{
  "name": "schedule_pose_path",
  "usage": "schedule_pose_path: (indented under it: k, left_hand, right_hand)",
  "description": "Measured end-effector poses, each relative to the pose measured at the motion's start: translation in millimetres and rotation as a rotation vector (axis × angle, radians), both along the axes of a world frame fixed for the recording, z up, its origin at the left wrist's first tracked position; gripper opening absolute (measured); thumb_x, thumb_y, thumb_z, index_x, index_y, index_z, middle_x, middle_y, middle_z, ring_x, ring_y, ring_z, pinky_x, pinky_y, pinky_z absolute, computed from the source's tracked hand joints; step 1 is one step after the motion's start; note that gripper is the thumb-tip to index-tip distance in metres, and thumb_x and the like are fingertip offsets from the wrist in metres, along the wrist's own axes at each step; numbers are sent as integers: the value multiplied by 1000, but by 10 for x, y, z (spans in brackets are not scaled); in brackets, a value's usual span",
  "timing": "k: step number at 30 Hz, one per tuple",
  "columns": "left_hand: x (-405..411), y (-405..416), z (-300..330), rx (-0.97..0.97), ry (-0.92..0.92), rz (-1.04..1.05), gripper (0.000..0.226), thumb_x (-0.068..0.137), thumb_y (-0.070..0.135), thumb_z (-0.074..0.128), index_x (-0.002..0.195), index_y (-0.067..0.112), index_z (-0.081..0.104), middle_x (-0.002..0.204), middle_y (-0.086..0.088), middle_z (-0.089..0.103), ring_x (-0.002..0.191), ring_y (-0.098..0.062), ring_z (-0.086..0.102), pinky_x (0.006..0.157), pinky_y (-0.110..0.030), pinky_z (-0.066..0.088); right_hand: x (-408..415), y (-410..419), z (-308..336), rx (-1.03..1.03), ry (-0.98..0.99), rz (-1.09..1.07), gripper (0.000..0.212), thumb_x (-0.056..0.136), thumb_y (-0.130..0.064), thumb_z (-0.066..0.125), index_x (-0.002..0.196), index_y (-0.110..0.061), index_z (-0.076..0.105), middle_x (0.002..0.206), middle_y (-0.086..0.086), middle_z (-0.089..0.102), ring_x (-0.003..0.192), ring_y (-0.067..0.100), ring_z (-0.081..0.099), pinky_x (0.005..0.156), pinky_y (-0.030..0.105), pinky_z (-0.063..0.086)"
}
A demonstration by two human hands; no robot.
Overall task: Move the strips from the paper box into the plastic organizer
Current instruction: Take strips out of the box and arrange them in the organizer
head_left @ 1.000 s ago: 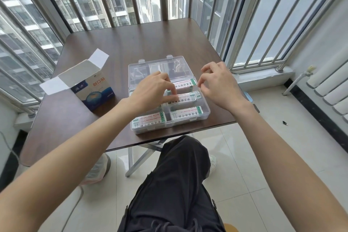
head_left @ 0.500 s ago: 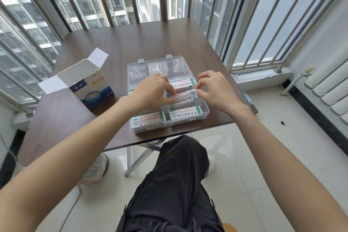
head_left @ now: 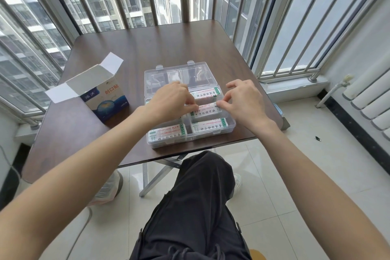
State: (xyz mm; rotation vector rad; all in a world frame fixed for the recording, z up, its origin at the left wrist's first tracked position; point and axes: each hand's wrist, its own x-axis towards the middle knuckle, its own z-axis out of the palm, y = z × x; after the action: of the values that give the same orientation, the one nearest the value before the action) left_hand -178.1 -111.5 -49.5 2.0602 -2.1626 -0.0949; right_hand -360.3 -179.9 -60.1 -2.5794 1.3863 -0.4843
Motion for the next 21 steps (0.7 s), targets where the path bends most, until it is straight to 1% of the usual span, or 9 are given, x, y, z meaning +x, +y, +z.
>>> schedule_pose_path:
  k: [3,7,12,15,18,21]
  left_hand:
    - [-12,-6,0,-17,-12,9,30,86,47,59,97,24,74,93,2,63,87,-10,43,67,-25,34]
    - [-17,-13,0,-41,-33,23,32,85,48,60,95,21,75,92,2,65,85,-10,44,67,-25,36]
    - [-22,-11,0,-29,-25,-4,32,88,45,58,97,20,74,91,0,65,85,-14,49,67,-26,37]
    - [-11,3,-9,-6,-12,-27,32,90,44,55,99,20,74,90,0,64,86,-15,51,70,-28,42]
    - [-9,20,-8,-23,-17,-29,33,92,44,53,98,20,74,90,1,64,84,-13,48,67,-25,39]
    - [-4,33,7,-54,-23,-18,34,93,43,51,95,18,74,89,1,64,81,-12,48,64,-24,37]
  right_hand:
    - [23,11,30,-24,72,55,26,89,-37,61,89,-15,76,132,-2,54,122,19,40,96,34,38]
    - [35,5,52,-5,79,77,24,90,-34,60,87,-16,76,133,-1,53,123,20,39,97,35,37]
    - [54,-11,78,-14,91,76,26,91,-32,57,87,-15,75,129,-1,55,120,21,42,94,34,38]
    - [59,-20,91,-14,108,84,28,91,-33,56,88,-13,75,127,-2,57,119,20,43,92,34,40]
    - [48,-36,69,-37,99,65,30,92,-33,54,90,-12,75,123,-3,60,115,20,47,86,33,42]
    - [20,-32,37,-66,47,27,31,93,-32,53,86,-13,76,119,-4,62,111,20,49,80,30,42]
